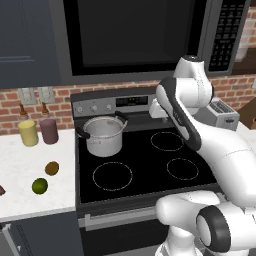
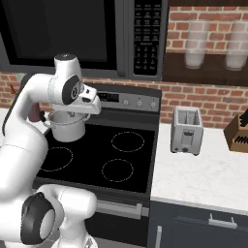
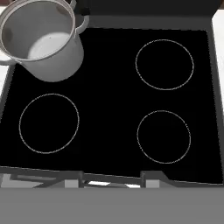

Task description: Put the lime and avocado in the pot. Retrieve the spatula and lightly stir the vegetables in the pot.

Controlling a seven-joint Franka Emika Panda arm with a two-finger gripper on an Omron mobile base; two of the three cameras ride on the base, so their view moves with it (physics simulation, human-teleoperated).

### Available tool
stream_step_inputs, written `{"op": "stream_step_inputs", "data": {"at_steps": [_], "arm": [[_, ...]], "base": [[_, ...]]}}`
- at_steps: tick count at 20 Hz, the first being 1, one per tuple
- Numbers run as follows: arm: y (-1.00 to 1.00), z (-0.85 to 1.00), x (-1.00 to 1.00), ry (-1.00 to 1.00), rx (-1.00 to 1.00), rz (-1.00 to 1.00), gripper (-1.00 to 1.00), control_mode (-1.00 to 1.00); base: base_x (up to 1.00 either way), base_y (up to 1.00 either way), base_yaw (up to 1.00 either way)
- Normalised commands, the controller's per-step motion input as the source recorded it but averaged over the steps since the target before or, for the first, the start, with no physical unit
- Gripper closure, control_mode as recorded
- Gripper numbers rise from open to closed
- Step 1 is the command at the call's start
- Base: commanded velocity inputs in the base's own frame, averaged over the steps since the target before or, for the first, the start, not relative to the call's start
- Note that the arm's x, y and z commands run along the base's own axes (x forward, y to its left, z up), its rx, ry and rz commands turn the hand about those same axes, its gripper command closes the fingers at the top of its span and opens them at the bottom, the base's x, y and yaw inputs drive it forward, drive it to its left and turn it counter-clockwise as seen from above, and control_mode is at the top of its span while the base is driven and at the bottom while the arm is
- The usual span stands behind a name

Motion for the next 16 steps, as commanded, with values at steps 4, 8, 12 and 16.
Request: {"op": "stream_step_inputs", "data": {"at_steps": [4,8,12,16], "arm": [[0.00,0.00,-0.13,0.00,0.00,0.00,-1.00,-1.00],[0.00,0.00,-0.54,0.00,0.01,0.00,-1.00,-1.00],[0.15,0.00,-0.84,-0.07,0.00,0.00,-1.00,-1.00],[0.26,0.00,-0.95,-0.12,0.00,0.00,-1.00,-1.00]], "base": [[0.00,0.00,0.00],[0.00,0.00,0.00],[0.00,0.00,0.00],[0.00,0.00,0.00]]}}
